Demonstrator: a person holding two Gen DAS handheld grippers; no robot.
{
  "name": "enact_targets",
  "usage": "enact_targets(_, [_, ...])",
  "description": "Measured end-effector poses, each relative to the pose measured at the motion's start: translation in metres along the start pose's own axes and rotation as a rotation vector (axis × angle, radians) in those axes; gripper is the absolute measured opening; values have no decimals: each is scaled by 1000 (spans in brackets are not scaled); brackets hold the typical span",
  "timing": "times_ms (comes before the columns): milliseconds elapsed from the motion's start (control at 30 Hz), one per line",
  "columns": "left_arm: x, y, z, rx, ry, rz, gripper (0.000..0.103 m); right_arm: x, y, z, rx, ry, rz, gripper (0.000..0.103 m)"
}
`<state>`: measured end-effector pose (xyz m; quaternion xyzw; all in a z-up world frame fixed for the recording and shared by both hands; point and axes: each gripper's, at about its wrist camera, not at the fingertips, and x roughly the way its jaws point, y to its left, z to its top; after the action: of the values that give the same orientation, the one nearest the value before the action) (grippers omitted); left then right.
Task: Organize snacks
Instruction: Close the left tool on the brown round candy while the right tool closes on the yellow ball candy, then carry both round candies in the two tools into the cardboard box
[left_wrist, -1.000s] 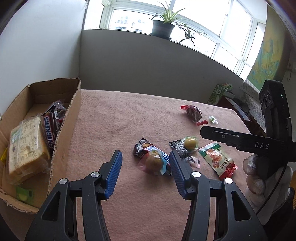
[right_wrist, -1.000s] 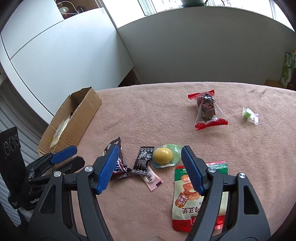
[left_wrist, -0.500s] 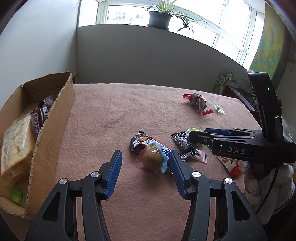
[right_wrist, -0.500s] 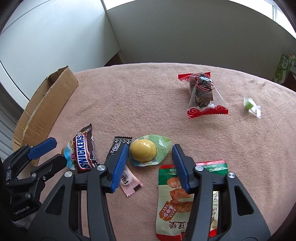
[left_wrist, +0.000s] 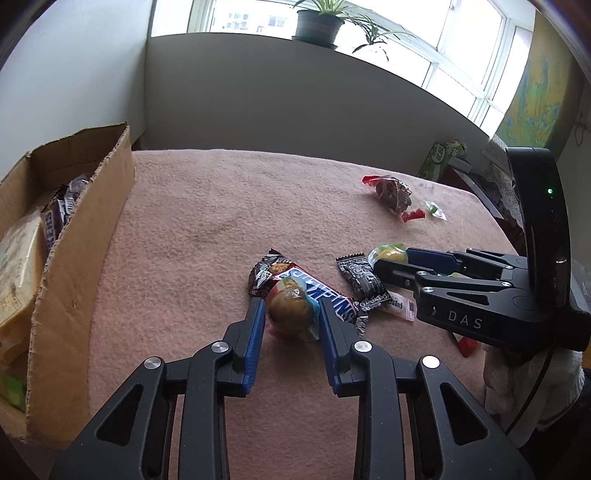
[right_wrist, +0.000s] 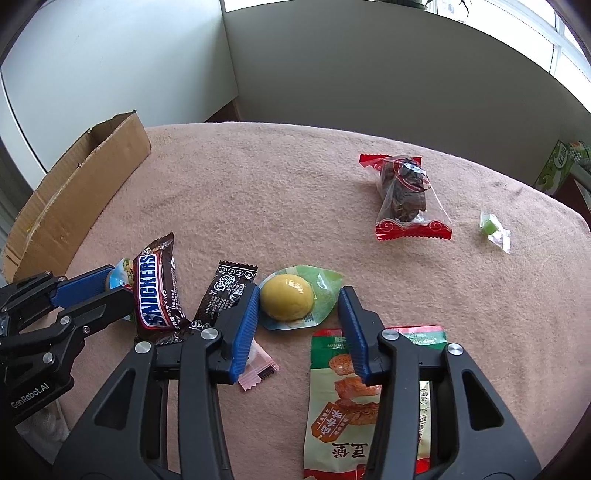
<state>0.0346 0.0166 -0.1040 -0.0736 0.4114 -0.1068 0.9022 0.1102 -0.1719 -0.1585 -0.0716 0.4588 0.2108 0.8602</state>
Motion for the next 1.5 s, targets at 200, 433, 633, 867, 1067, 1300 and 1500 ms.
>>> enact_targets(200, [-2, -1, -2, 6, -7, 3, 24, -6, 4, -2, -12, -16, -3, 33])
enact_targets(433, [-8, -2, -3, 10, -21, 11, 24, -11, 1, -5, 8, -24, 6, 28])
enact_targets(633, [-18, 4, -1, -17, -41, 8, 24, -21, -5, -3, 34, -44, 20, 28])
enact_targets(867, [-38, 5, 3, -28, -94, -6, 24, -43, 2, 8, 41, -95, 54, 28])
enact_targets(1067, [-60, 9, 4, -38, -154, -7, 24, -66, 22, 26, 33, -157, 97, 28])
enact_targets(1300, [-79, 30, 6, -77, -210, 19, 24, -77, 50, 44, 22, -191, 144, 28])
enact_targets(1500, [-89, 50, 6, -111, -246, 55, 24, -80, 75, 56, 6, -206, 183, 28])
